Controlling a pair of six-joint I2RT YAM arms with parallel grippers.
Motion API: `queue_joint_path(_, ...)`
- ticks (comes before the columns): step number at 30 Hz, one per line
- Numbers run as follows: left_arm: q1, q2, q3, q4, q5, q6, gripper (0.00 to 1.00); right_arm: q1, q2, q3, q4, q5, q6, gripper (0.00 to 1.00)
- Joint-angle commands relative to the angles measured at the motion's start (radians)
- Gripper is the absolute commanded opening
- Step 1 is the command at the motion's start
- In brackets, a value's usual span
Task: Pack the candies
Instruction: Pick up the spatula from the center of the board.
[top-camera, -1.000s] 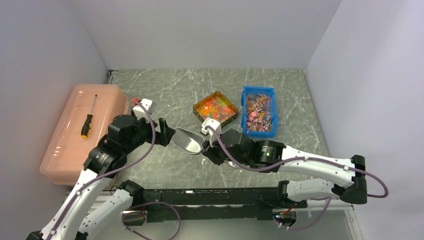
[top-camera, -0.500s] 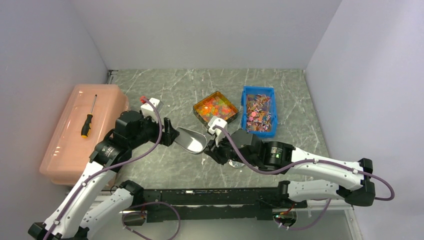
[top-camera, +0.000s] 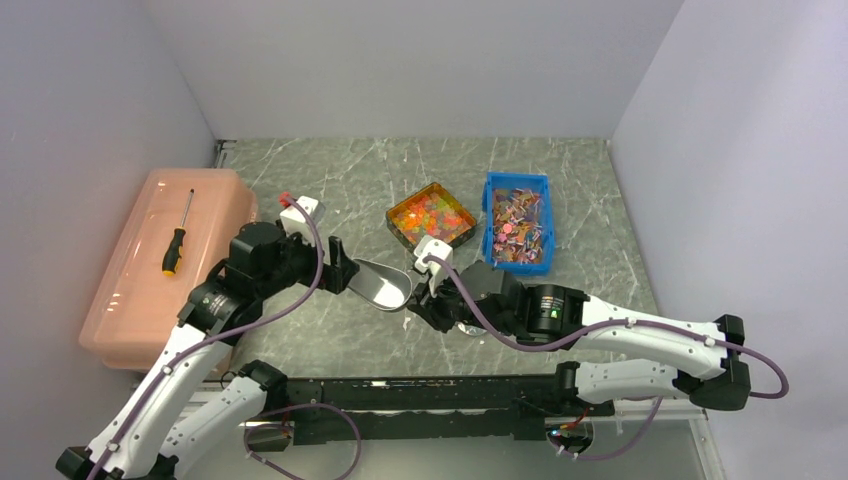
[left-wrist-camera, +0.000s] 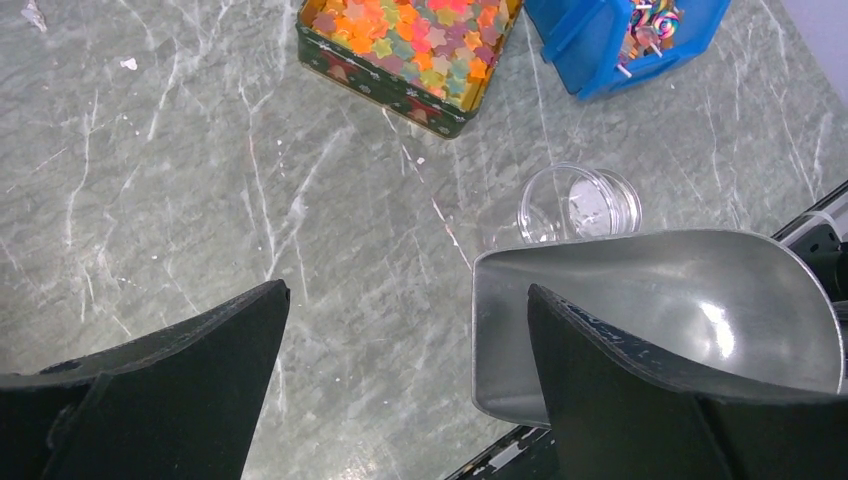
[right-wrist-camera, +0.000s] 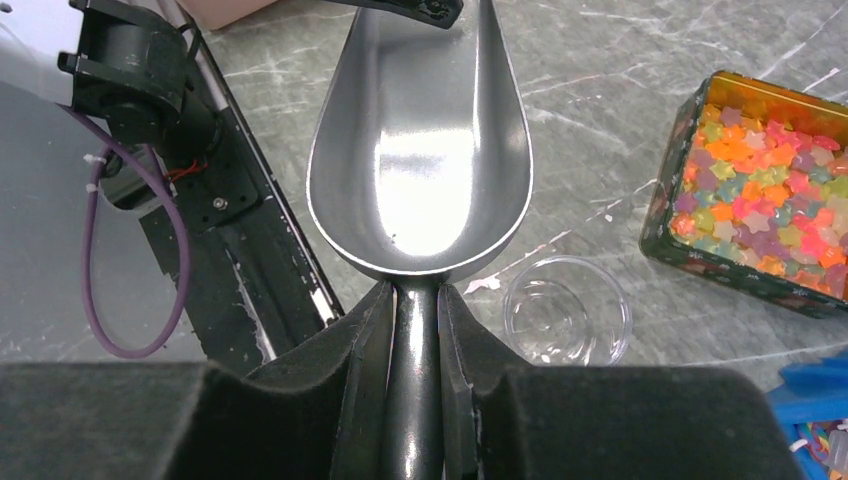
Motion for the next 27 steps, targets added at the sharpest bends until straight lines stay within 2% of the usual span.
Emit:
queue_joint_path(1,0.005,-0.030,0.018,0.037,0.006,0.016,0.97,0.012,-0.012,0.029,0.054,0.015,-0.007,0.00)
queue_joint_path(7,0.005,-0.033,0.034,0.046,0.152,0.011,0.96,0.015,-0.029,0.031,0.052,0.006,-0.003,0.00)
queue_joint_path(11,0.005,-0.011,0.102,-0.028,0.236,-0.017,0.96,0.023,-0.057,0.024,0.041,-0.007,-0.009,0.00)
queue_joint_path(16,0.008,0.029,0.198,-0.147,0.274,-0.055,0.96,0.031,-0.143,-0.025,0.071,-0.040,-0.031,0.00)
queue_joint_path(27,0.028,0.111,0.231,-0.181,0.572,-0.180,0.85,0.054,-0.228,-0.052,0.077,-0.067,-0.105,0.00)
